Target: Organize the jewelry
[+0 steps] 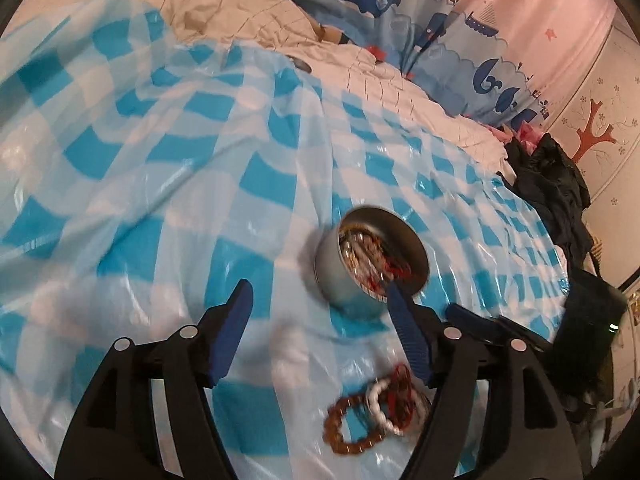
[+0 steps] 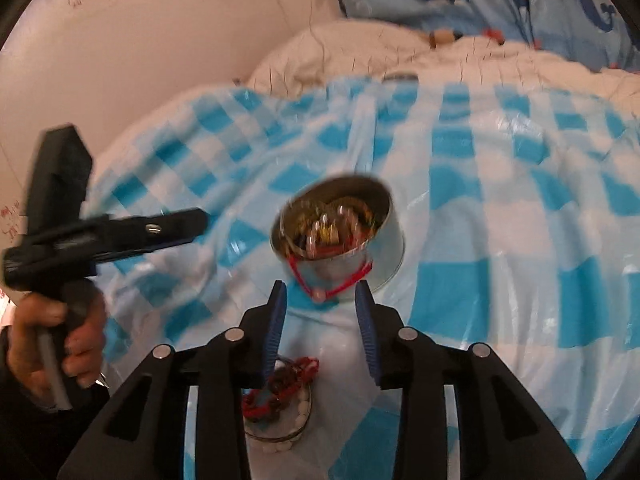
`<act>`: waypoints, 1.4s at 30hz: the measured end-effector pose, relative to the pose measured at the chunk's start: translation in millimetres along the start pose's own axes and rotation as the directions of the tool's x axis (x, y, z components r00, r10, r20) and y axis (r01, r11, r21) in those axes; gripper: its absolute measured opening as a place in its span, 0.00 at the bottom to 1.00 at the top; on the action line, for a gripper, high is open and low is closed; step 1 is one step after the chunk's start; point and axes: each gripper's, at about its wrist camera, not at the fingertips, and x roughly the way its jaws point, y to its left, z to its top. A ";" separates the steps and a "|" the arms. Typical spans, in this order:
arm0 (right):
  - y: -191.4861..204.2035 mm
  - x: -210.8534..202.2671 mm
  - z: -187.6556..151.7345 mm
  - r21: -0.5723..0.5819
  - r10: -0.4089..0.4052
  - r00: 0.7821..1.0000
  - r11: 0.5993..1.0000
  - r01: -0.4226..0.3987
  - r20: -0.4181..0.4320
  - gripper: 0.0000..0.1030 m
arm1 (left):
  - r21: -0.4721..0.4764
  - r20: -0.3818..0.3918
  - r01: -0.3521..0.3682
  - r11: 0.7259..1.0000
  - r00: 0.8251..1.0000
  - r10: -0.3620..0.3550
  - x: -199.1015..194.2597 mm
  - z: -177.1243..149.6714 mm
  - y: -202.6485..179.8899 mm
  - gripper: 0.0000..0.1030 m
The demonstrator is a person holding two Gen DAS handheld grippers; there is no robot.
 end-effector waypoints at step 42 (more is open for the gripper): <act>-1.8 59.5 2.3 0.241 0.077 0.992 0.969 -0.050 -0.102 0.66 | -0.041 0.029 0.016 0.999 0.999 -0.015 -15.8 2.4 6.3 0.80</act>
